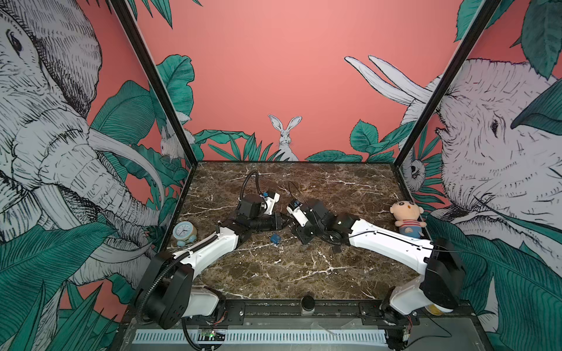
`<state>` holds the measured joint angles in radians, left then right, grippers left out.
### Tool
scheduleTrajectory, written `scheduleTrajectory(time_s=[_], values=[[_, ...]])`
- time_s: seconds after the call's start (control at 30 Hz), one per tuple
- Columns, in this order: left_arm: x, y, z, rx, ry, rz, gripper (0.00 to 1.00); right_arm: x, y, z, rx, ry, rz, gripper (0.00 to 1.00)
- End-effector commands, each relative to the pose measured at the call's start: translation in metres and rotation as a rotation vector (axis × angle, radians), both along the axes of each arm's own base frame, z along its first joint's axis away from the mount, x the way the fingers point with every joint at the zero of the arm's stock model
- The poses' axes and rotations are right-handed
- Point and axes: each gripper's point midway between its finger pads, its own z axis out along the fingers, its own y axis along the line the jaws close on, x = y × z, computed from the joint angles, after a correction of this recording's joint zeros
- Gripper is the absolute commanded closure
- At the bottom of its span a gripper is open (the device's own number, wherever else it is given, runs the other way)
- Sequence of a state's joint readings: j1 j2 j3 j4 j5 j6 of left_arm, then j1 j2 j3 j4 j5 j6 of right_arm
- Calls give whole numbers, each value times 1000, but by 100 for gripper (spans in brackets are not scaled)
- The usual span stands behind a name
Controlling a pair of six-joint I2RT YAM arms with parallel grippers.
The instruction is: Lock with the key
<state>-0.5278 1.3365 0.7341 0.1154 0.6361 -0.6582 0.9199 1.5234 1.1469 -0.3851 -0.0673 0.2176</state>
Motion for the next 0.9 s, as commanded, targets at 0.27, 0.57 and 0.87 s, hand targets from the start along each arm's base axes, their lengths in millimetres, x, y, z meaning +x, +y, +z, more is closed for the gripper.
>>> scheduleTrajectory(time_s=[0.27,0.57,0.87], values=[[2,-5,9,-19,-30,-19,90,4,2,21,54,-37,-8,83],[4,-5,10,-43,-25,2,100,6,0,28,107,-27,-32,61],[19,4,29,-123,-30,157,100,33,-46,51,431,57,-221,47]])
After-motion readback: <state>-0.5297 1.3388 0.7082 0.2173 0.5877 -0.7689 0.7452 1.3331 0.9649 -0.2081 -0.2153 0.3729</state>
